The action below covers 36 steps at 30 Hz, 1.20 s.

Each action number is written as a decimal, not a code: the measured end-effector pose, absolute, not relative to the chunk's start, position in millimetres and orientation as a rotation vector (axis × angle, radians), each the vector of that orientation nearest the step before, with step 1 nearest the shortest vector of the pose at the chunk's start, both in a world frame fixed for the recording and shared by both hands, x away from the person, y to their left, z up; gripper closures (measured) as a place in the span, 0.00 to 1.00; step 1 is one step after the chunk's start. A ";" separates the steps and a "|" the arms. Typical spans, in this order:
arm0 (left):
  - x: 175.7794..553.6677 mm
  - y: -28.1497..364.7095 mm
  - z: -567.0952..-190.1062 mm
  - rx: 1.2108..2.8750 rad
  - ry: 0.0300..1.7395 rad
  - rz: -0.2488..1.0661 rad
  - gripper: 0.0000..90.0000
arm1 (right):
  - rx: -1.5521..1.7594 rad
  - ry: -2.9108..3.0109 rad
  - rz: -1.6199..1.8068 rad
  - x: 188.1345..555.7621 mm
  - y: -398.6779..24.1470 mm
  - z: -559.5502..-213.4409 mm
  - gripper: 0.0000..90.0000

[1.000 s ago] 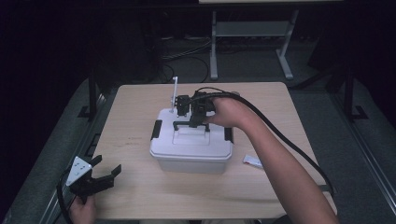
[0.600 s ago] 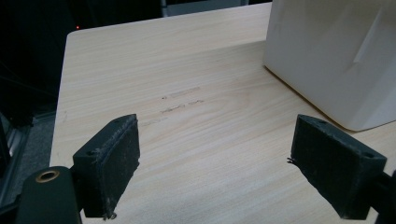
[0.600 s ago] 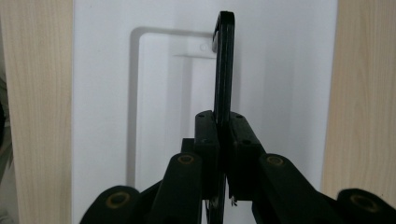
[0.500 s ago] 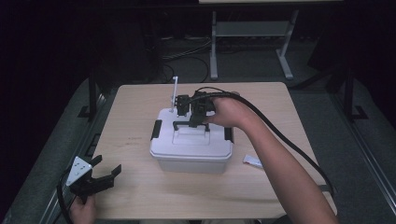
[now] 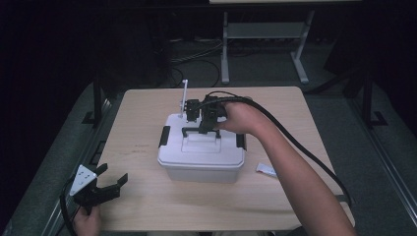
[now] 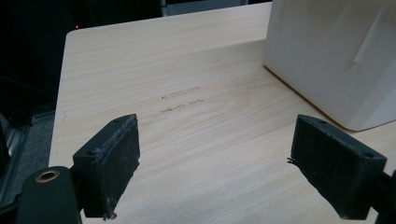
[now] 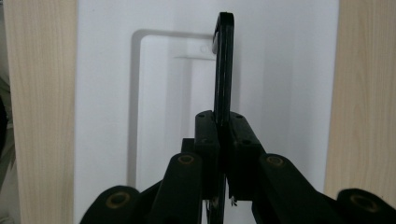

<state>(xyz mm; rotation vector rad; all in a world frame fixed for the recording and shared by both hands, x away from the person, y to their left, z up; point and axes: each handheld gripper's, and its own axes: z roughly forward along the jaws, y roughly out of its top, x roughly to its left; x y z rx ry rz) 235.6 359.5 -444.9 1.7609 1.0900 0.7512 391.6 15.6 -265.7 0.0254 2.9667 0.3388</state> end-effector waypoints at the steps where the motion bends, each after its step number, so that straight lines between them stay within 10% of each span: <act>1: 235.6 359.5 -444.9 1.761 1.090 0.751 0.17 | 0.025 2.967 0.339 391.6 15.6 -265.7 0.93; 36: 236.6 358.4 -445.7 1.762 1.091 0.746 0.17 | 0.033 2.952 0.377 390.5 11.4 -249.5 0.94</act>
